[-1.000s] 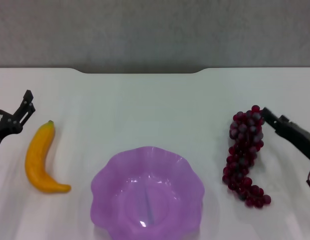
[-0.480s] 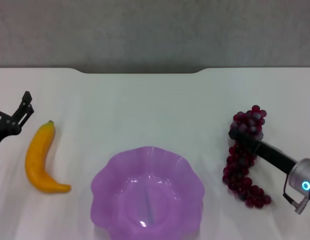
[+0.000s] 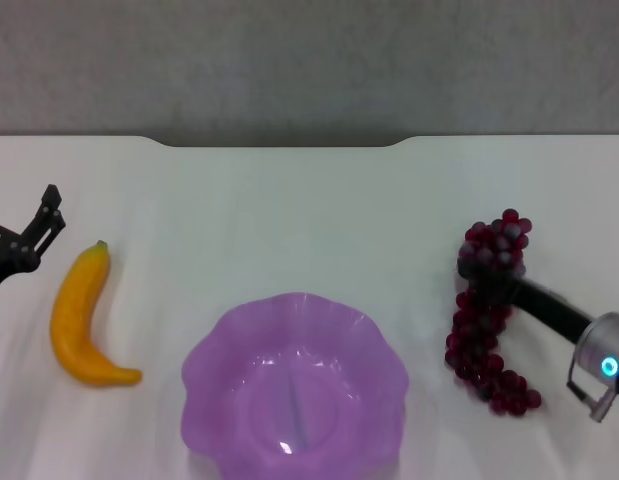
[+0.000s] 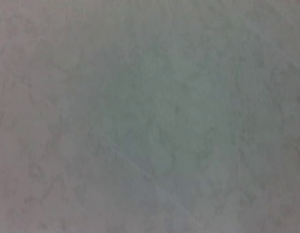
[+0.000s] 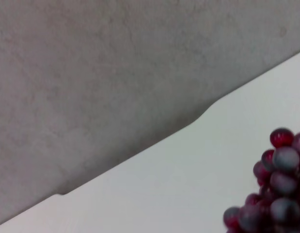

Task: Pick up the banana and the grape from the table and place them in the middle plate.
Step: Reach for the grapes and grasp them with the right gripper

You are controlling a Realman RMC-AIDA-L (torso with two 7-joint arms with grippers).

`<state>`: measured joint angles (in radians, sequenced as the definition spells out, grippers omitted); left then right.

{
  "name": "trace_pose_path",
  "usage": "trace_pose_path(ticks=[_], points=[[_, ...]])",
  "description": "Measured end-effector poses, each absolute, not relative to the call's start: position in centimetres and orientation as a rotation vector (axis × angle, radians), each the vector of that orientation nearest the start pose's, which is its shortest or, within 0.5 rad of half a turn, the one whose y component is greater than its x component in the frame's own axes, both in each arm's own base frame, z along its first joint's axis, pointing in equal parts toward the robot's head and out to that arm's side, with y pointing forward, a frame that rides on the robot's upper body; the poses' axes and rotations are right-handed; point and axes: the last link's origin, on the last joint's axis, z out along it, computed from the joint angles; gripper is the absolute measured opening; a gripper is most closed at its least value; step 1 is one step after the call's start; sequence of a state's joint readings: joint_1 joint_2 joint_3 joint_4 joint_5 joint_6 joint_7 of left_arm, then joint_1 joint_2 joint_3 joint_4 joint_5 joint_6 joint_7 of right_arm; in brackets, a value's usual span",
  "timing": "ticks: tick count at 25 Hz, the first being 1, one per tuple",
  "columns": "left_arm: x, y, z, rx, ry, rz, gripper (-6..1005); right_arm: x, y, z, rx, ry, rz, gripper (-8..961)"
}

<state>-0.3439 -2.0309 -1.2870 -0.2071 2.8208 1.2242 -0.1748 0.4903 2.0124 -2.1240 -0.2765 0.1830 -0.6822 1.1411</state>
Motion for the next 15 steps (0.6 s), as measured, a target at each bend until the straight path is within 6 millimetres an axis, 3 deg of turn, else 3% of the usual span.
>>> trace_pose_path(ticks=[8,15], points=[[-34.3,31.7,1.9,-1.611,-0.410,-0.686,883,32.3,37.4,-3.7,-1.679,1.262,0.802,727],[-34.2,31.8,1.9,-1.609,-0.404,-0.681,883,32.6,36.3,-5.6,-1.704,1.291,0.623,727]])
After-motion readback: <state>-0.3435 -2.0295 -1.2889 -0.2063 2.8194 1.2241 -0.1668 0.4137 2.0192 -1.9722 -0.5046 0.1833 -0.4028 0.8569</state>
